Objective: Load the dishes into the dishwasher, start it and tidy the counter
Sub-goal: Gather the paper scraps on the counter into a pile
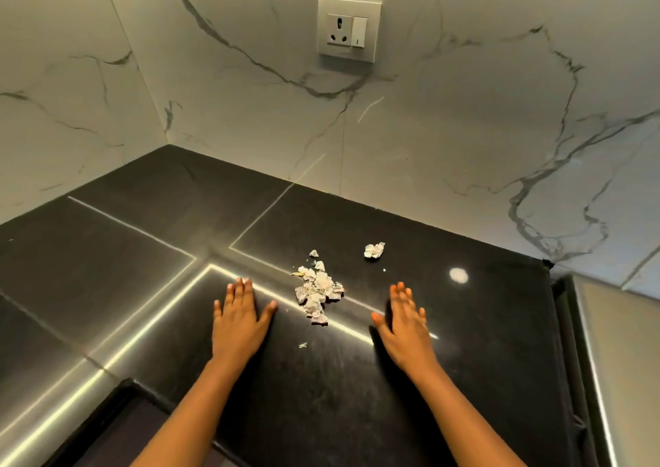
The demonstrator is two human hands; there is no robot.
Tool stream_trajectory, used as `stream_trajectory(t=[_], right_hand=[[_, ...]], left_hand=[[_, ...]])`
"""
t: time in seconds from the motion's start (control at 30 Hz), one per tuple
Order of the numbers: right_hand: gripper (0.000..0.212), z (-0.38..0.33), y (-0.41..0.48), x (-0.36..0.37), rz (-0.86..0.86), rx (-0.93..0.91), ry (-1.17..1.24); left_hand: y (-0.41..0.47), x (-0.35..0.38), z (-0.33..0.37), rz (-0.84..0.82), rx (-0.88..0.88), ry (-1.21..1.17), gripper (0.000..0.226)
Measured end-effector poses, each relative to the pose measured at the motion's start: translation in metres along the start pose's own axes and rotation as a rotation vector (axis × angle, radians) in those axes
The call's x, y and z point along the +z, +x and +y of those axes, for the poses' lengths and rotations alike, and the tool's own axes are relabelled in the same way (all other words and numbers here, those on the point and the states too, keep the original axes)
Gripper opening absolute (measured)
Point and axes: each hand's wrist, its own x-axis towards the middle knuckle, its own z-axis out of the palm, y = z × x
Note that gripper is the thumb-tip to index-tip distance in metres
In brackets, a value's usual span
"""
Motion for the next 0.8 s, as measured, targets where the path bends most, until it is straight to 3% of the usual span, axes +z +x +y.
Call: stream_trajectory(t=[0.1,0.23,0.37,0.5,0.57,0.67,0.73,0.8], right_hand=[[0.074,-0.005,0.028,0.002,-0.021,0.085,-0.129],[0.073,-0.022,0.096,-0.002,-0.048,0.075,-0.101],[0.064,-0.046,0.140,-0.001,-0.189,-0.135,-0.090],[0.051,-0.072,0.128,0.010,-0.317,-0.359,-0.069],[0.046,-0.074,0.112,0.016,-0.372,-0.388,0.123],[0.037,-0.078,0.112,0.010,-0.240,-0.227,0.534],[0.036,-0.084,0.138,0.005,-0.090,-0.142,0.527],[0.044,-0.094,0.170,0.005,-0.114,-0.143,0.413]], left_hand=[[0.028,-0.002,-0.007,-0.045,0.024,0.047,0.071],[0.053,-0.005,-0.003,-0.046,0.069,0.060,0.070],[0.053,0.000,-0.007,-0.010,0.090,0.061,0.069],[0.055,-0.001,-0.007,-0.005,0.096,0.048,0.068],[0.053,-0.001,-0.008,-0.016,0.110,0.046,0.066],[0.063,-0.012,-0.021,-0.024,0.200,0.053,0.077],[0.077,-0.025,-0.043,-0.060,0.325,0.030,0.084],[0.082,-0.030,-0.061,-0.101,0.431,0.025,0.078]])
